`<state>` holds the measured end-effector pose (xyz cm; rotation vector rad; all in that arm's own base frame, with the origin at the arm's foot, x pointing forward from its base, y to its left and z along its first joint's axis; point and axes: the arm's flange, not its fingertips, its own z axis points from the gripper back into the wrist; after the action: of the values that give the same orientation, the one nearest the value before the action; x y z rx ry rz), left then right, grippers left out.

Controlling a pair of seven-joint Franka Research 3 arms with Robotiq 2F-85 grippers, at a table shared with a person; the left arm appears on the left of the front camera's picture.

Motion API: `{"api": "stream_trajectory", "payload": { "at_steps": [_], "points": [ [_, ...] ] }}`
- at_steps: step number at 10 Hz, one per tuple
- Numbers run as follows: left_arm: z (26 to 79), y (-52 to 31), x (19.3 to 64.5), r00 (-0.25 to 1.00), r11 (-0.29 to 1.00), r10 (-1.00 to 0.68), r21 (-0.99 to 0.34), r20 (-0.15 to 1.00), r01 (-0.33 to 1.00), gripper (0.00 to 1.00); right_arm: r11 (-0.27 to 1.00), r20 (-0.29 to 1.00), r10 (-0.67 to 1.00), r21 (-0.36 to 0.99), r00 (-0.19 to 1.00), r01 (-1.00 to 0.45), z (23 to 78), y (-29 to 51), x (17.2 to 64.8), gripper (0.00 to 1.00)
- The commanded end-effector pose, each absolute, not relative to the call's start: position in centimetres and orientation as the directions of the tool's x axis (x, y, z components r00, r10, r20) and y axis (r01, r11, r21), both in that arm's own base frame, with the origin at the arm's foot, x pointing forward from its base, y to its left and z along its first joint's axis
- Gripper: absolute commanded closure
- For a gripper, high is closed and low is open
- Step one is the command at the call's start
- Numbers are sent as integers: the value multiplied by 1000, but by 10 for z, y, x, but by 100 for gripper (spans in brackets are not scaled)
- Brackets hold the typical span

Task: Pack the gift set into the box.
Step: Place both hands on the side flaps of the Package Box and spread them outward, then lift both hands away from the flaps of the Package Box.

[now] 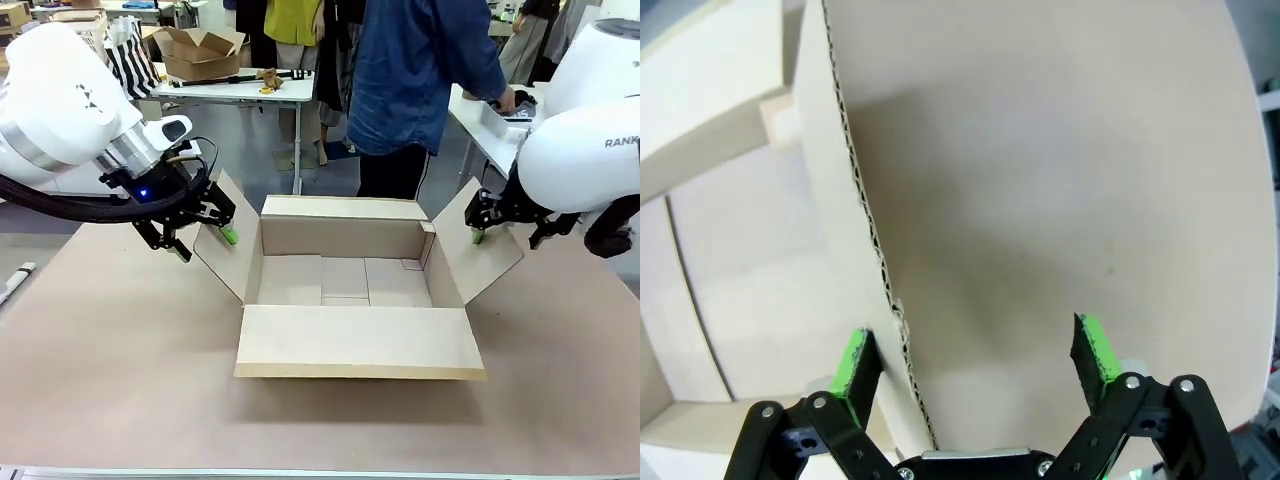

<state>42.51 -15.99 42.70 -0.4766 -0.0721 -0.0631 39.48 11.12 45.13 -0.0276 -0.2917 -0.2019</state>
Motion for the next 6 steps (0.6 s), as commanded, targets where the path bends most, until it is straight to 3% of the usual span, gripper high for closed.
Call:
{"api": "stream_trajectory", "payload": {
  "at_steps": [1,6],
  "points": [
    [428,-160,425,995,893,-39,-445,88,74,0,977,284,-201,-4,937,211,456,108,397,0],
    [428,-160,425,995,893,-39,-445,88,74,0,977,284,-201,-4,937,211,456,108,397,0]
  ]
}}
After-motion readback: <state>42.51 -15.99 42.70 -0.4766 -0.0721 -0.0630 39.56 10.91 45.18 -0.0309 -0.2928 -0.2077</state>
